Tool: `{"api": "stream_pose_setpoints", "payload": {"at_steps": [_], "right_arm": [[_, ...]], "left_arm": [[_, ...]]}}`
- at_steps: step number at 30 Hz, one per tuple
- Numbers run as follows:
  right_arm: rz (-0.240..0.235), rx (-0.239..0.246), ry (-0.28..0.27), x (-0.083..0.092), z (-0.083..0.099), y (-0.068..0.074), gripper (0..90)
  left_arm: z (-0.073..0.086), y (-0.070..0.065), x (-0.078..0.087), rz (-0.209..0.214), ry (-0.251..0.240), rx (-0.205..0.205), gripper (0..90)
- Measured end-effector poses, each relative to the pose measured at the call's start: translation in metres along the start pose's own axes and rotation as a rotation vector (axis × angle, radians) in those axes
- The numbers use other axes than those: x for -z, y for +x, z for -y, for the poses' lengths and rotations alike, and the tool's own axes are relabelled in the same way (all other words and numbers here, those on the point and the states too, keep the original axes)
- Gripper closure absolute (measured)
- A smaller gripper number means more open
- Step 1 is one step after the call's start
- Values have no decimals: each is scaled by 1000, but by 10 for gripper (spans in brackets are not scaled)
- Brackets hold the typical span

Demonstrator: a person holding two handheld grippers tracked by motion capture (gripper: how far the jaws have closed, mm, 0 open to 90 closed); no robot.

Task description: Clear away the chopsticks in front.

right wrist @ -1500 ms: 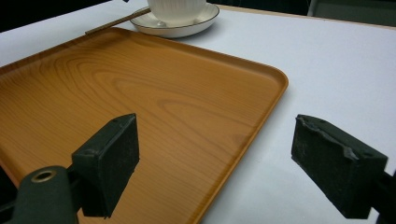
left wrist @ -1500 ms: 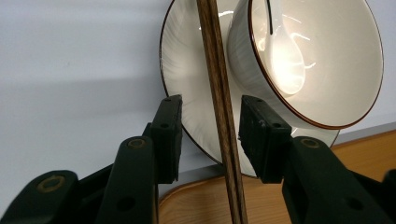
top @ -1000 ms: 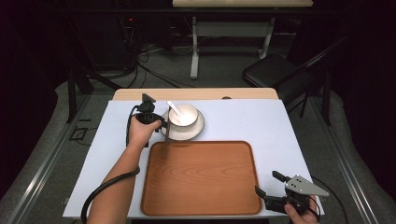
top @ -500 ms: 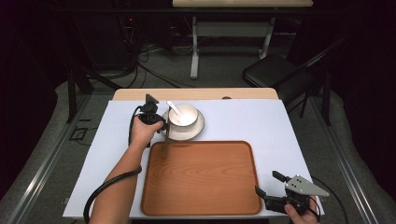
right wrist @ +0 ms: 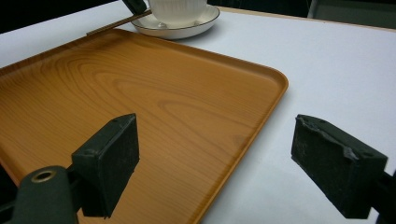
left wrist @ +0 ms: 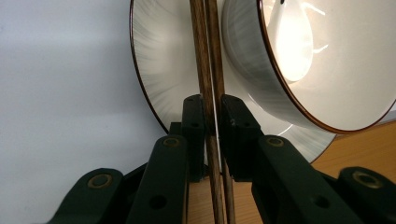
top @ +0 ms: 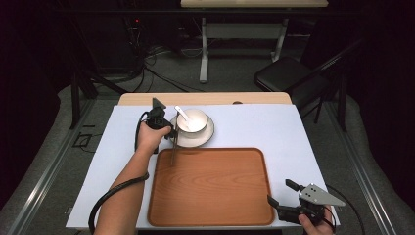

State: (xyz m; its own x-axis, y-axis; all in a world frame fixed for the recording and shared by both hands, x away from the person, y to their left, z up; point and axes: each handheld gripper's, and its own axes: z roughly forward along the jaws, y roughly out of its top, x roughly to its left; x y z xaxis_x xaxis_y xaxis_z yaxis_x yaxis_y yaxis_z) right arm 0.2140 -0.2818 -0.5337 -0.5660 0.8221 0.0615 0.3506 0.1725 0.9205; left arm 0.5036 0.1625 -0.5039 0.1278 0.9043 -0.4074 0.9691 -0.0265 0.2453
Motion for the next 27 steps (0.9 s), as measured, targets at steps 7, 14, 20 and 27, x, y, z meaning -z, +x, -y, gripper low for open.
{"api": "stream_pose_setpoints", "payload": {"at_steps": [7,14,20,27], "right_arm": [[1,1,-1,0,0,0,148],[1,1,-2,0,0,0,148],[1,2,-3,0,0,0,148],[0,2,-2,0,0,0,148]], "left_arm": [[-1,4,-4,10,18,46,815],[-3,7,-6,27,40,74,832],[-3,9,-5,41,33,106,844],[-2,13,5,47,5,114,846]]}}
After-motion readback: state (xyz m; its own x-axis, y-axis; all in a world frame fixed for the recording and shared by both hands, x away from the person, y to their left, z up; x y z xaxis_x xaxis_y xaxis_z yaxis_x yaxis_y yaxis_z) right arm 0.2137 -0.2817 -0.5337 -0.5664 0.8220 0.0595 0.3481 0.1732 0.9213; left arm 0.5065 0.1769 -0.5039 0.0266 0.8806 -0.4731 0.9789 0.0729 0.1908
